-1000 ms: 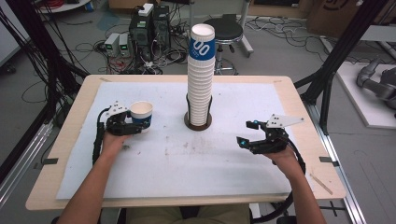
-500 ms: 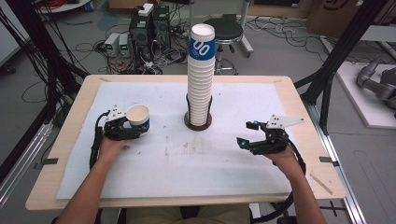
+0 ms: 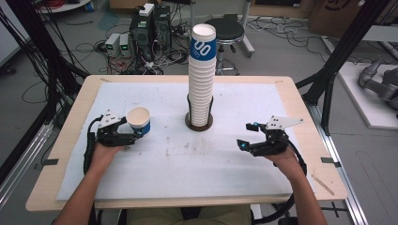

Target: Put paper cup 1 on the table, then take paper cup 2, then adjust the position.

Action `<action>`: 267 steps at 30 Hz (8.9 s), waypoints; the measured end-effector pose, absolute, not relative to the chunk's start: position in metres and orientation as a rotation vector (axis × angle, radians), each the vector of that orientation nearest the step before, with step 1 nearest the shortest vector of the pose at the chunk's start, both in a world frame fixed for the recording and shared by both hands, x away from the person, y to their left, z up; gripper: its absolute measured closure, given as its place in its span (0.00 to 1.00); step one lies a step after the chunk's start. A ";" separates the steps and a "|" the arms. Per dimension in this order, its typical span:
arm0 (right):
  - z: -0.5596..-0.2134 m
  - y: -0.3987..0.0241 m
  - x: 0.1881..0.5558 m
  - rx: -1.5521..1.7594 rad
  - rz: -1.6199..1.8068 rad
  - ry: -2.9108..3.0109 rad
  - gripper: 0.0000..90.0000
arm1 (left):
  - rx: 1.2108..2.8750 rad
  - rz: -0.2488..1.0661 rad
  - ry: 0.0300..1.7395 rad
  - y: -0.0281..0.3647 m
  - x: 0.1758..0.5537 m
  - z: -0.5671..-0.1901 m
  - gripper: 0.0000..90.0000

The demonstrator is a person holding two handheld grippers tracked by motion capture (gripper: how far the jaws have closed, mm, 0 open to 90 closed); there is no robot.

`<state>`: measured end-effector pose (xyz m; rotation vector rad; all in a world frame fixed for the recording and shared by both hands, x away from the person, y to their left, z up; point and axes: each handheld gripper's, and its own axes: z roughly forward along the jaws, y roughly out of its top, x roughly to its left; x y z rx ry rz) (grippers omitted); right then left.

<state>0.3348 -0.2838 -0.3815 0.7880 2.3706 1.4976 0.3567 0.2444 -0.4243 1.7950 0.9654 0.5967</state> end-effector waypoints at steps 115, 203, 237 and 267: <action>-0.366 -0.296 0.335 0.888 1.563 2.239 0.22 | 1.595 0.354 0.537 0.072 0.460 -0.275 0.16; -0.091 -0.201 0.445 0.617 1.705 2.044 0.34 | 1.624 0.379 0.545 0.070 0.457 -0.274 0.18; -0.205 -0.287 0.396 0.780 1.522 2.187 0.34 | 1.558 0.367 0.556 0.108 0.432 -0.295 0.16; -0.261 -0.277 0.375 0.750 1.494 2.260 0.34 | 1.586 0.315 0.438 0.126 0.374 -0.323 0.16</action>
